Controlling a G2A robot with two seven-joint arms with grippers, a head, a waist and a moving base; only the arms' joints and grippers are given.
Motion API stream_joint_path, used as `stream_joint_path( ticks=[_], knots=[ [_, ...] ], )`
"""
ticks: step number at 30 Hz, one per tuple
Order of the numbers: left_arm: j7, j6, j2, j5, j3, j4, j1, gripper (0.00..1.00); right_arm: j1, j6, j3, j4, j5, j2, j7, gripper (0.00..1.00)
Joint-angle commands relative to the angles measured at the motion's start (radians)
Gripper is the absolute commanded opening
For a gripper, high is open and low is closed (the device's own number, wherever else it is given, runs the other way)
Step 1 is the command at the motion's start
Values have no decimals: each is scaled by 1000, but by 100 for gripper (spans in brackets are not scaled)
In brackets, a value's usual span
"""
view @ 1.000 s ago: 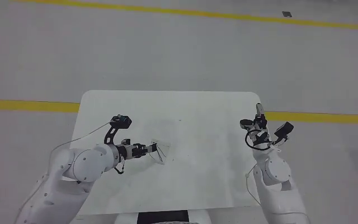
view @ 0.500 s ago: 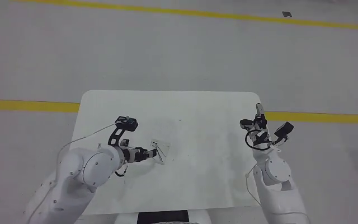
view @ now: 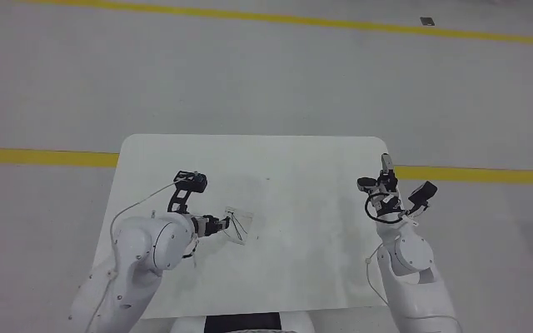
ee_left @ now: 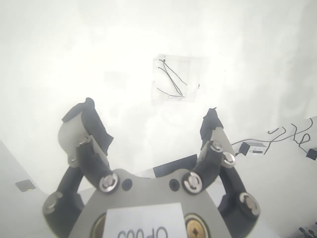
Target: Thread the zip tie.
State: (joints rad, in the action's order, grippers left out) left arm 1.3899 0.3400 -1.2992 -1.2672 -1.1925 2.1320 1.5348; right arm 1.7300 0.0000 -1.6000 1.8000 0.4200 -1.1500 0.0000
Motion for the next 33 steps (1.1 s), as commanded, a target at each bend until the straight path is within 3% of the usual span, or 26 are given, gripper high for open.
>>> stream_joint_path(
  ticks=[1,7,11,15,21,24,26,33],
  knots=[
    [0,0,0,0,0,0,0,100,0,0,0,0,0,0,0,100],
    [0,0,0,0,0,0,0,100,0,0,0,0,0,0,0,100],
    [-10,-29,-1,97,3,-30,-4,100,0,0,0,0,0,0,0,100],
    [0,0,-4,161,25,-84,-48,100,0,0,0,0,0,0,0,100],
    [0,0,-9,198,73,-176,-115,100,0,0,0,0,0,0,0,100],
    [0,0,-12,219,85,-209,-133,100,0,0,0,0,0,0,0,100],
    [0,0,-12,215,93,-208,-146,100,0,0,0,0,0,0,0,100],
    [0,0,-12,215,93,-208,-146,100,0,0,0,0,0,0,0,100]
  ],
)
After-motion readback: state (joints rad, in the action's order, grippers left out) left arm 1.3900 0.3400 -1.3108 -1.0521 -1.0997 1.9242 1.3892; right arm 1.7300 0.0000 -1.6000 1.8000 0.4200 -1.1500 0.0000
